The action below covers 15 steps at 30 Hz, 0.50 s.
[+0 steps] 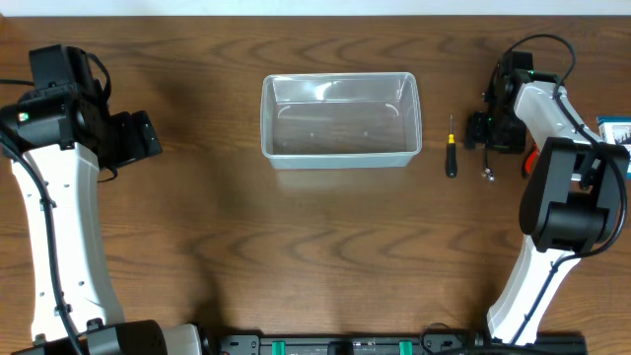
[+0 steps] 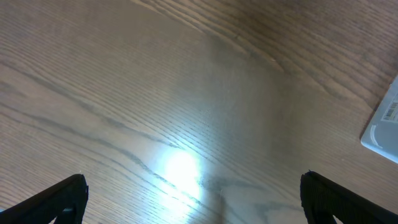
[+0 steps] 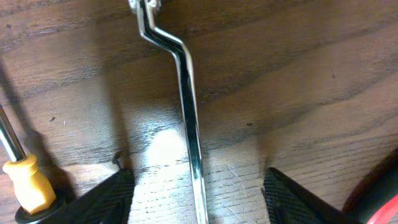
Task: Pack container
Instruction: 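Lower the right gripper onto the chrome offset wrench, then close the right gripper on the wrench and lift it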
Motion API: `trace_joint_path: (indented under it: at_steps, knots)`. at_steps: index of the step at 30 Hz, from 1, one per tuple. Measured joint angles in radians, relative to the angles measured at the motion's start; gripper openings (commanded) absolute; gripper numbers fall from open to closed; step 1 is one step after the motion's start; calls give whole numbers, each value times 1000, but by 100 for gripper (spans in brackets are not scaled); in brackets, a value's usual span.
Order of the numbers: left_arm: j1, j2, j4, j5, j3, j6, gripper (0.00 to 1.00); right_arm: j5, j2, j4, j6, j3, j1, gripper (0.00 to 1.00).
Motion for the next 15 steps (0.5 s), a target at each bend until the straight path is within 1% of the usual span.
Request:
trace_joint_path:
  at_steps: [5,15]
  knots:
    - [0,0,0,0,0,0,98,-1,0,0,2,0,0,60]
    - [0,0,0,0,0,0,98,-1,2,0,18,0,0,45]
